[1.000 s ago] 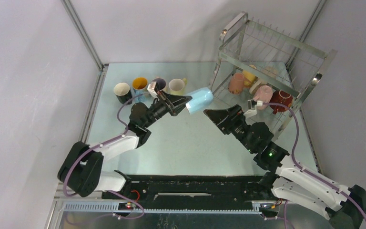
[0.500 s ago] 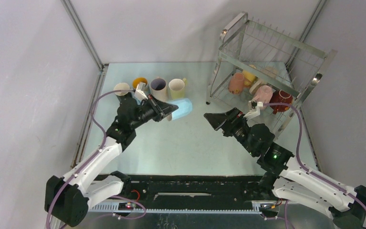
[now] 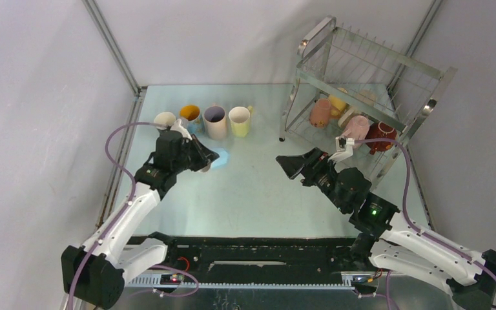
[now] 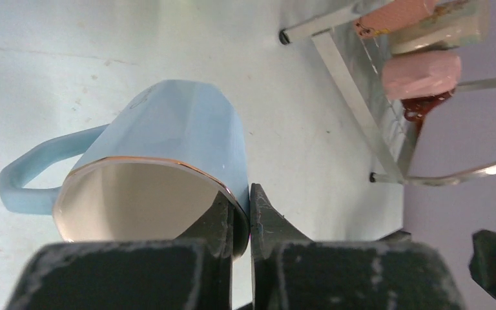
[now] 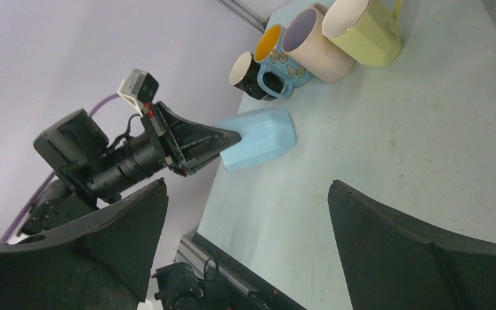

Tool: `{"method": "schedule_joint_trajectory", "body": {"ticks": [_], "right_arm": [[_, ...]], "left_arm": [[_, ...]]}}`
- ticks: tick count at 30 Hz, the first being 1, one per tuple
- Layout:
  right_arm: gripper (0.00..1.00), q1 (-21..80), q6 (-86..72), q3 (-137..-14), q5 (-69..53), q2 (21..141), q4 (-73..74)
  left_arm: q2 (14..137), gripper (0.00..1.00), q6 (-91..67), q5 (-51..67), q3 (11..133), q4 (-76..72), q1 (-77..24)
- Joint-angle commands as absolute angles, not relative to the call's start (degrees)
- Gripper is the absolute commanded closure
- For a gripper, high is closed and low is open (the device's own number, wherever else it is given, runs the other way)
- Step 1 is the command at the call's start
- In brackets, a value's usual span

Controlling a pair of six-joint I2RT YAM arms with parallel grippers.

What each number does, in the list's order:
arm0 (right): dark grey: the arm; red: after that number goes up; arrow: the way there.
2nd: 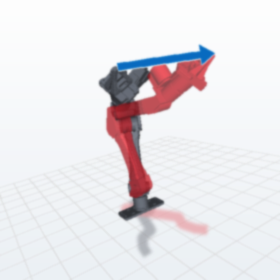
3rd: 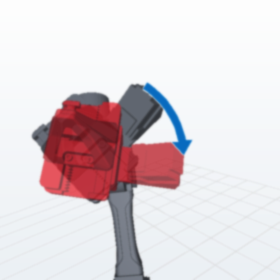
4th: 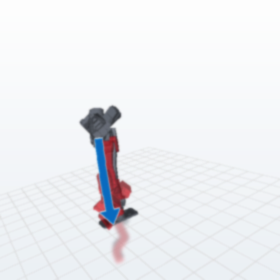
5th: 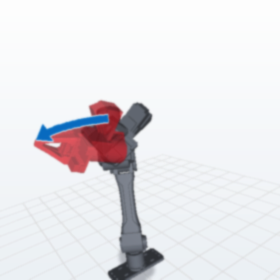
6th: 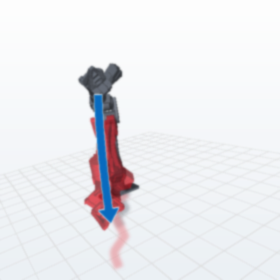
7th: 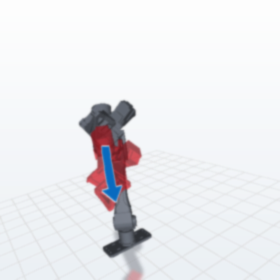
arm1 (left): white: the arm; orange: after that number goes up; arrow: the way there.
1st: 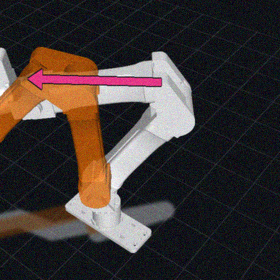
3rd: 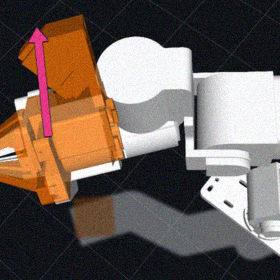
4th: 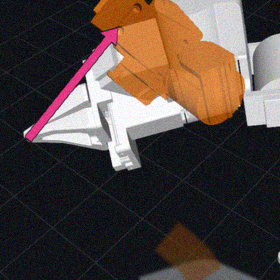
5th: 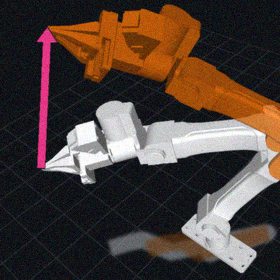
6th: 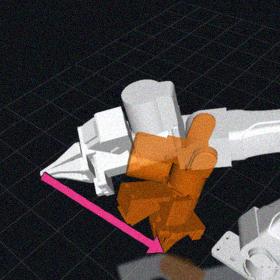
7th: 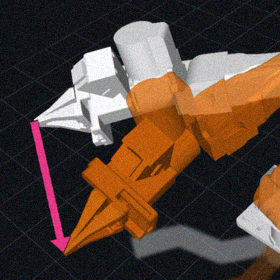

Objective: Unload the cups from the dish rack
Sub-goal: Place the cup at the center of the board.

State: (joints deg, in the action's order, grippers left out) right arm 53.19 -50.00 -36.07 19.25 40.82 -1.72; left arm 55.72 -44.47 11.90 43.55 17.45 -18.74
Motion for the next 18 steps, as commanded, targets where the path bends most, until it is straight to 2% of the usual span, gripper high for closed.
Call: {"method": "schedule_joint_trajectory", "body": {"ticks": [1,18], "right_arm": [[0.0,54.65,-47.37,-38.53,21.24,40.39,-1.34],[0.0,59.09,-42.67,-41.04,23.47,42.4,3.99]], "left_arm": [[57.15,1.0,-37.36,7.91,51.84,17.05,-17.51],[67.71,1.0,-26.12,-6.46,60.55,34.43,-6.11]]}}
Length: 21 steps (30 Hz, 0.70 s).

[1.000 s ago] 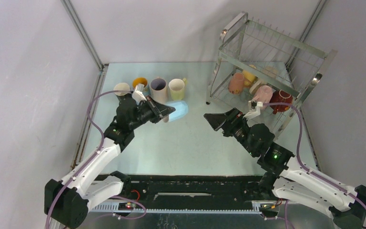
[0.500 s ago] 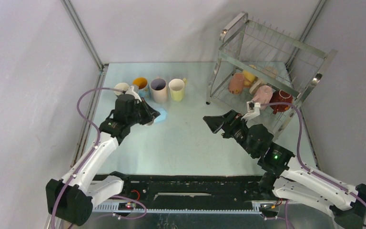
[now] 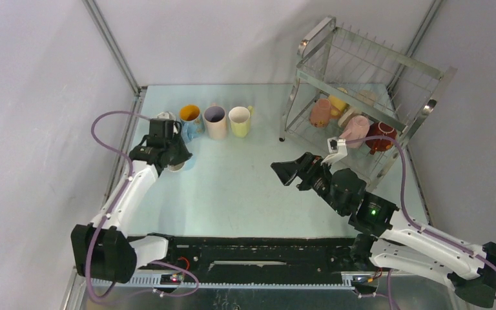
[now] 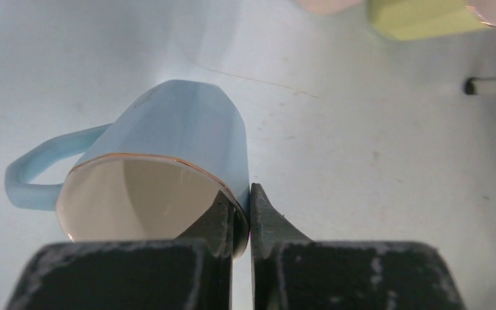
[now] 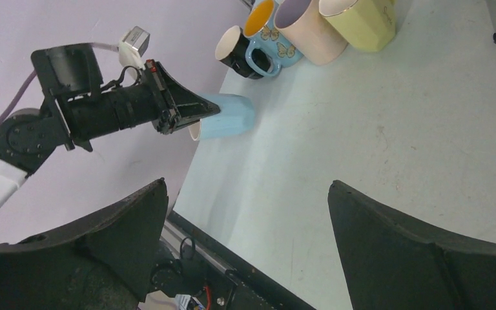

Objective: Unload the cups from the dish rack
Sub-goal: Place the cup at the center of the board.

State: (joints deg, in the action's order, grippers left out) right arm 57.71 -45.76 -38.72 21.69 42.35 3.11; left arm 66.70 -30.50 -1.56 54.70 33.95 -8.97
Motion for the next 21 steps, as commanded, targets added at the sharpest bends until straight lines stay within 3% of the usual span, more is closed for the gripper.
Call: {"method": "schedule_joint_trajectory", "body": {"ticks": [1,21], "right_arm": [[0.0,59.37,-42.39,-41.04,23.59,42.37,3.97],[0.0,59.94,-38.8,-42.14,23.91,40.22,9.73]], "left_arm": [[68.36,1.0,-25.81,-6.76,60.72,34.71,-5.14],[86.37,1.0,-22.63,-9.52,73.02,38.68,1.95]]}}
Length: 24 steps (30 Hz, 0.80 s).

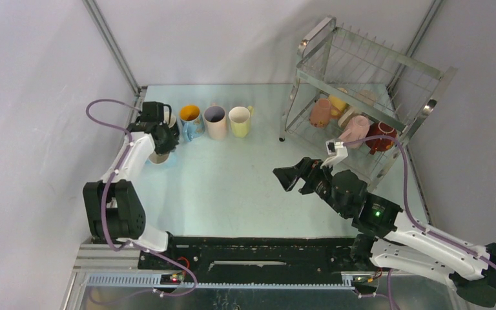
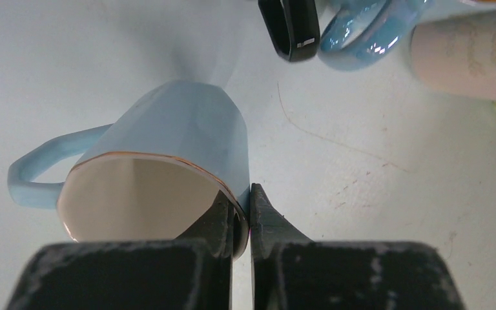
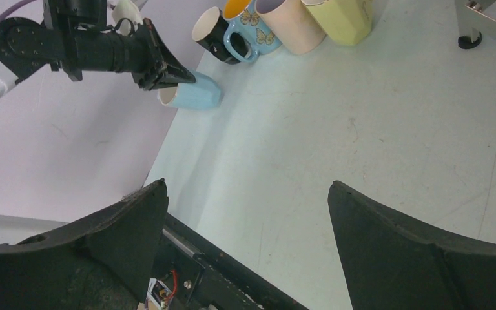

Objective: Unload the cups from the dish rack
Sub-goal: Place the cup at the center of the board.

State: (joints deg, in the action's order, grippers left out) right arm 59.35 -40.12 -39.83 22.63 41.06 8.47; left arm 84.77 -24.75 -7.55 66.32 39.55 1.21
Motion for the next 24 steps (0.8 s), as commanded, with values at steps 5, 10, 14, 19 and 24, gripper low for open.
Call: {"method": "schedule_joint_trajectory", "body": {"ticks": [5,10,14,19,24], "right_arm": [[0.0,59.95,-38.9,-42.1,23.69,39.98,10.02],[0.0,59.97,-38.88,-42.1,23.29,40.28,10.02],[0.0,59.94,-38.88,-42.1,22.95,40.59,10.02],[0.0,59.94,-38.71,-42.1,22.89,41.15,9.76],[0.0,59.95,-38.75,-42.1,22.98,41.42,10.29]], "left_arm": [[89.51,1.0,-22.51,-8.69,74.59,39.83,2.37],[91.47,0.94,-22.11,-8.38,75.6,40.25,2.7],[91.91,0.75,-21.77,-8.21,76.1,40.25,2.72],[92.38,0.61,-21.43,-7.5,76.72,40.25,2.79],[91.55,0.54,-21.26,-7.09,76.74,40.17,2.76]]}}
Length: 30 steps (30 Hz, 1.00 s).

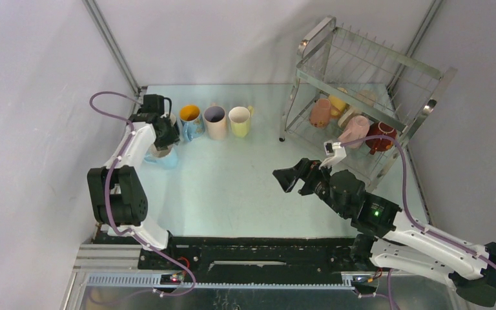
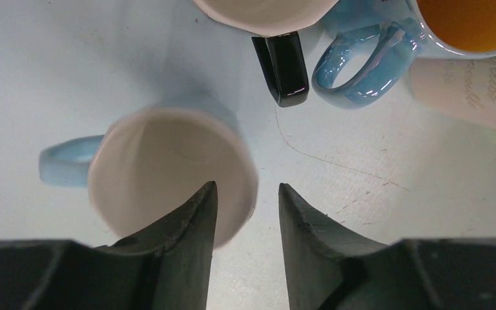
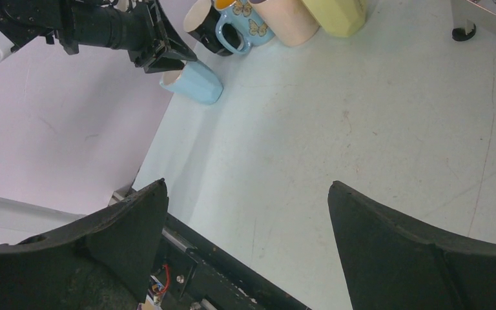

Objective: Unload the cups from the dish rack
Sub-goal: Place the cup at the center of the board.

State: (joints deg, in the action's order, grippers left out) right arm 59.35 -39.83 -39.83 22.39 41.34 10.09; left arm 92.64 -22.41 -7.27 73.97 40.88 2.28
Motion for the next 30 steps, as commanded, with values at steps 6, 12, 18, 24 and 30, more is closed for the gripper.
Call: {"method": "schedule_joint_trajectory", "body": {"ticks": [6,12,18,24,30], "right_arm": [[0.0,59.94,-38.74,-42.1,23.71,41.05,11.48],[0.0,59.94,-38.86,-42.1,24.41,40.91,12.64],[0.0,60.03,-38.92,-42.07,24.58,41.02,12.82],[0.0,60.03,-39.1,-42.1,25.04,41.15,13.49],[0.0,60.18,-39.4,-42.09,25.4,40.97,14.03]], "left_arm": [[89.41,0.5,-21.44,-6.51,76.13,39.9,2.8],[87.41,0.46,-21.38,-6.24,74.88,39.55,2.86],[86.16,0.44,-21.31,-5.97,73.69,39.11,2.9],[85.71,0.42,-21.72,-4.87,71.97,38.03,2.83],[86.85,0.41,-22.74,-2.99,70.52,36.49,2.87]]}}
